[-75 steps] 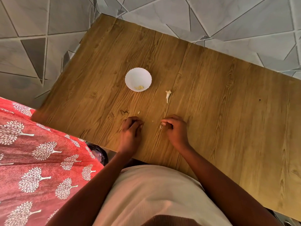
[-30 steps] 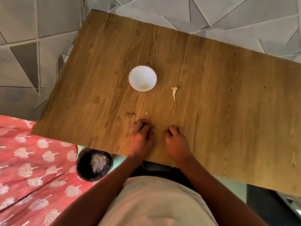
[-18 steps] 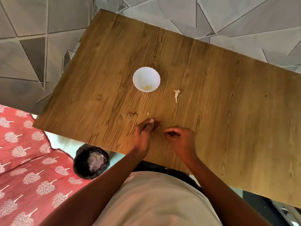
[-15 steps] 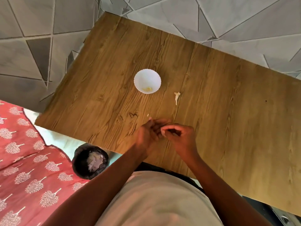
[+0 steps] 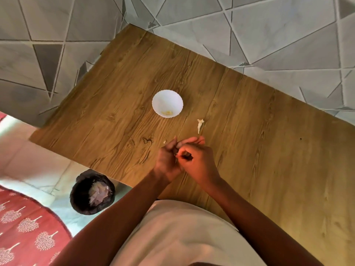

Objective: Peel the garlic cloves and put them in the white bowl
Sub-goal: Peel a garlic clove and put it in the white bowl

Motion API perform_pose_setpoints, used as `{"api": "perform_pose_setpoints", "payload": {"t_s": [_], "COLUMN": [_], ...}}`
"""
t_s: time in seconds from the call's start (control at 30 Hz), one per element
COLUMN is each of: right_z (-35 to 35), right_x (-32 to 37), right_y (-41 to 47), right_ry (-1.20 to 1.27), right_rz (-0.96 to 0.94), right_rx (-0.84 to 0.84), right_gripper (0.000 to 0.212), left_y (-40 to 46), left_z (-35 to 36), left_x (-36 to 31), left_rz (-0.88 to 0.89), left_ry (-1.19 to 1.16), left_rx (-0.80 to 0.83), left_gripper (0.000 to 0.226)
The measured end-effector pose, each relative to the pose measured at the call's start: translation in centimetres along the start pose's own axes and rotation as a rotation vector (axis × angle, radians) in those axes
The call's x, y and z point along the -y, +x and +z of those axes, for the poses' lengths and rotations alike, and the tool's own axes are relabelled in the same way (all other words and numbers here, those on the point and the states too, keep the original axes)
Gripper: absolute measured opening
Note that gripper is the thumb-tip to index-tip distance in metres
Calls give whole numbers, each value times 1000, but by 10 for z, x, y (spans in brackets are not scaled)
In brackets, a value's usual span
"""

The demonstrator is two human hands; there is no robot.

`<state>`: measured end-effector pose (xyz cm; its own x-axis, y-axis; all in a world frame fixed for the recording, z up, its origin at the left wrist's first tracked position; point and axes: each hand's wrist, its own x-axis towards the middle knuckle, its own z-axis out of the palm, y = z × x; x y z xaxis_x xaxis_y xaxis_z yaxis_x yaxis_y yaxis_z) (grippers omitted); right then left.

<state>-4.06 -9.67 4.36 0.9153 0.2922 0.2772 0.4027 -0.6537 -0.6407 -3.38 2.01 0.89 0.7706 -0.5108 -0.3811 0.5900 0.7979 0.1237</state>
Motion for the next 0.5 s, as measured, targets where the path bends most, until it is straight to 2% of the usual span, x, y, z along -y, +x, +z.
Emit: {"api": "perform_pose_setpoints", "payload": {"t_s": [0.1, 0.2, 0.33, 0.4, 0.5], "right_z": [1, 3, 7, 9, 8], "right_x": [0, 3, 13, 20, 22], "right_y": [-2, -9, -15, -16, -23], "right_ry": [-23, 35, 106, 123, 108], "right_rz": [33, 67, 105, 130, 234], "right_rx": [45, 38, 27, -37, -239], "right_gripper": [21, 11, 11, 9, 12], "left_y": [2, -1, -9, -14, -22], "left_z": [-4, -10, -21, -25, -31], "left_x": [0, -5, -13, -18, -30], "left_rz": [24, 7, -16, -19, 18], "left_ry": [7, 16, 19, 27, -18], "left_rx": [-4, 0, 13, 6, -48], "left_gripper": [62, 64, 69, 68, 59]}}
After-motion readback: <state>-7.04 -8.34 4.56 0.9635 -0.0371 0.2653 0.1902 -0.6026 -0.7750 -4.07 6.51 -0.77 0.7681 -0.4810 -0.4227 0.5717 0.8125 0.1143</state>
